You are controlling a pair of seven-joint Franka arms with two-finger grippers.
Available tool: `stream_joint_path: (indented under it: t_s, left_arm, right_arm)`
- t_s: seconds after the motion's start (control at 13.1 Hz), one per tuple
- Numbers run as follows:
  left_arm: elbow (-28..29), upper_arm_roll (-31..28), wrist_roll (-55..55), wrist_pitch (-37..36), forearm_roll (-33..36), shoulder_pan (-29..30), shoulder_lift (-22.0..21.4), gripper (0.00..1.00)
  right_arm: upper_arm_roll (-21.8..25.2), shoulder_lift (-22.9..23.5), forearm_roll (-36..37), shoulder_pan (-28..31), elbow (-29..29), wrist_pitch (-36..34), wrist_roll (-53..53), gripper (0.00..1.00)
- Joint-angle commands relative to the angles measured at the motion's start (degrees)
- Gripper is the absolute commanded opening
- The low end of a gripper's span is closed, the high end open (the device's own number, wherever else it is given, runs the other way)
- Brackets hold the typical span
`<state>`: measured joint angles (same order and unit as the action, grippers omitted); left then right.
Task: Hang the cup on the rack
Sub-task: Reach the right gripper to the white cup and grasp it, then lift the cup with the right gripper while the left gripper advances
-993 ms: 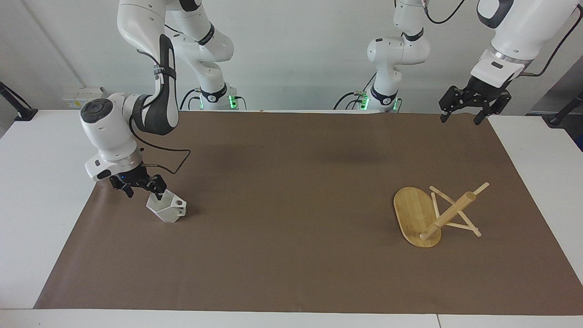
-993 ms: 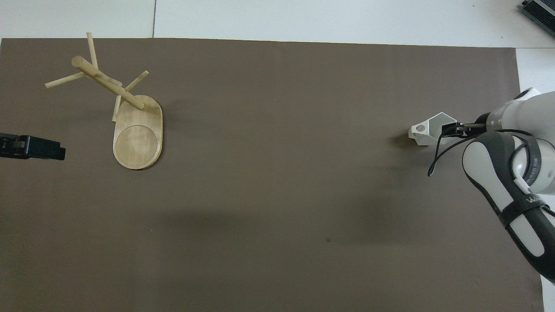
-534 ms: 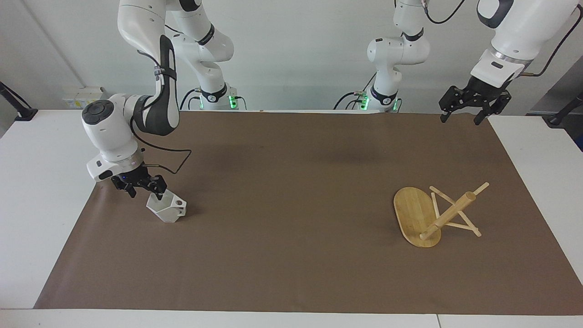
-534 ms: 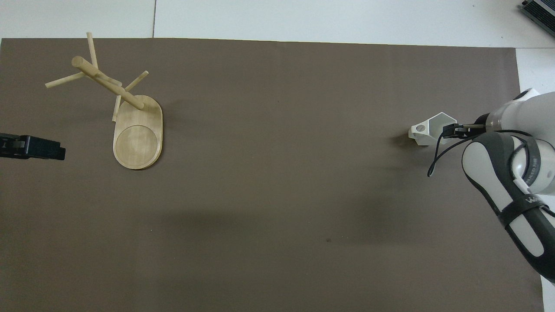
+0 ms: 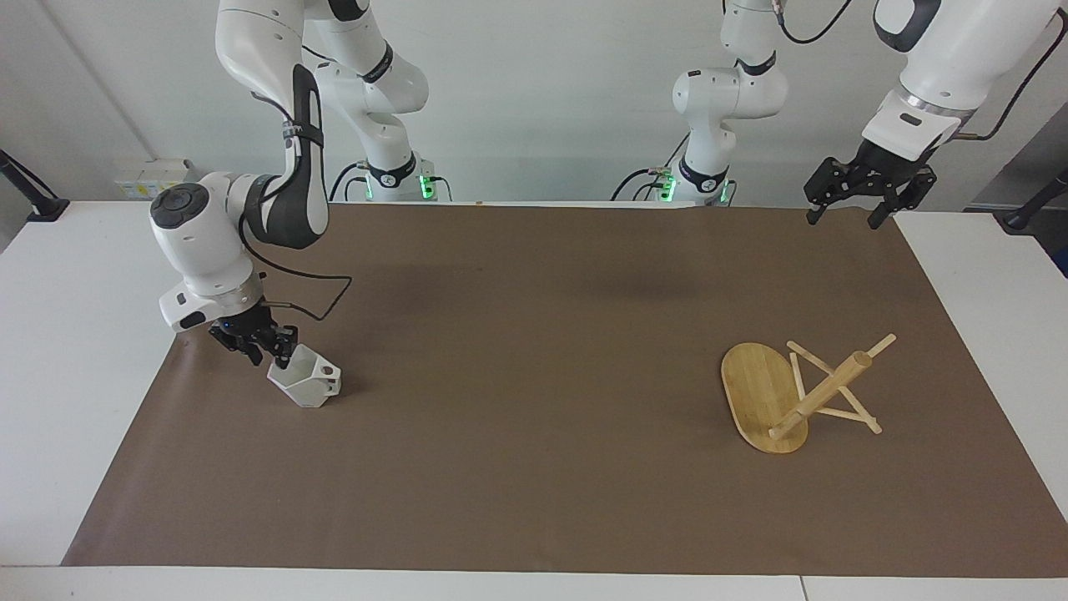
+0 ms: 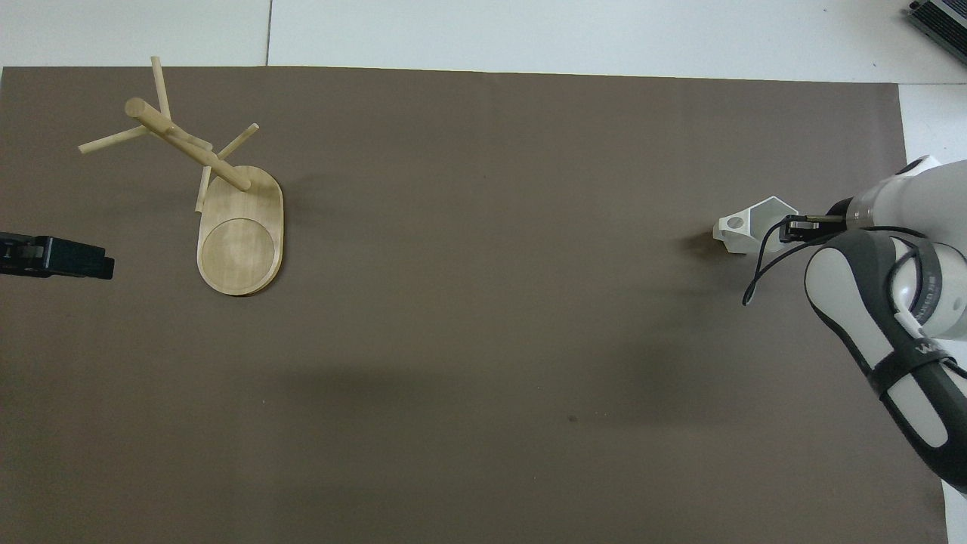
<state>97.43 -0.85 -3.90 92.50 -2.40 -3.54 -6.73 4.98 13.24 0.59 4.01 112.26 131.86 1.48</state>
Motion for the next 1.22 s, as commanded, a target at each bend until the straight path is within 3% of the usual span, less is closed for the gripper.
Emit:
stream_joint_path:
  t_s: [0.0, 0.15, 0.23, 1.15]
  left_arm:
    - [1.63, -0.2, 0.2, 0.48, -0.59, 0.02, -1.44, 1.0]
    - [1.63, -0.2, 0.2, 0.57, -0.59, 0.02, -1.44, 1.0]
    - [1.63, -0.2, 0.12, 0.49, -0.59, 0.02, -1.44, 1.0]
    - [1.63, -0.2, 0.2, 0.48, -0.59, 0.02, -1.44, 1.0]
  right_arm:
    - [-0.05, -0.41, -0.5, 0.2, 0.94, 1.29, -1.04, 0.14]
    - [-0.05, -0.41, -0.5, 0.2, 0.94, 1.29, -1.04, 0.01]
    - [-0.05, -0.41, -0.5, 0.2, 0.85, 1.29, -1.04, 0.0]
    - [0.03, -0.93, -0.5, 0.2, -3.36, -2.3, -0.86, 0.0]
